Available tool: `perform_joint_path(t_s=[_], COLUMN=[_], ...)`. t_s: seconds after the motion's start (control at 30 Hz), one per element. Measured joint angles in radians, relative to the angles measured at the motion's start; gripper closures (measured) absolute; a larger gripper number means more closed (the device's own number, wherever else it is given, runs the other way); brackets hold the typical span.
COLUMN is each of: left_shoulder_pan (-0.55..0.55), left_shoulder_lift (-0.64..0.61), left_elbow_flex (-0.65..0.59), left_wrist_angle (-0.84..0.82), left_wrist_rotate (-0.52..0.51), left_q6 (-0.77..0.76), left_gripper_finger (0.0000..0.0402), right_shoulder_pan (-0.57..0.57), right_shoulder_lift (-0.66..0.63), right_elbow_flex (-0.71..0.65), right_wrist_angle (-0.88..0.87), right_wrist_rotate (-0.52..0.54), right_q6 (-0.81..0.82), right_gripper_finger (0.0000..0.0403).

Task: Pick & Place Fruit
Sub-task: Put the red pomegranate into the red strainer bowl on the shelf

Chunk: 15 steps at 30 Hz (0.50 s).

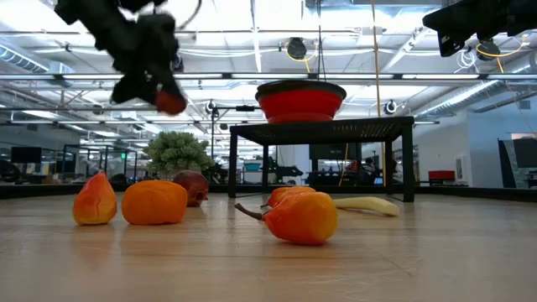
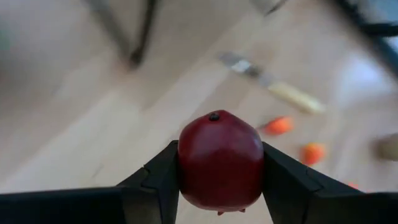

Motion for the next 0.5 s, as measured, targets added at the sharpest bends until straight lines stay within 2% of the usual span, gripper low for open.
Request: perform_joint_path(t_s=[0.27,0.5], left_shoulder_pan=[-0.087,-0.145], left_shoulder_lift=[-0.075,-0.072], left_elbow_flex=[0.0,0.0], left_wrist_angle=[0.307,0.668], left_wrist_rotate=[-0.001,0.006], left_q6=[0.177,0.328], left_gripper_finger=[0.0213,0.0228], right_shoulder_pan=[0.0,0.0], right_shoulder_lift=[0.0,0.0], right_elbow_flex=[0.0,0.0], right_wrist_angle=[0.0,0.0], right_wrist_rotate=[0.004,0.004], right_q6=[-0.003,-0.003], right_gripper_finger=[0.0399,0.0399])
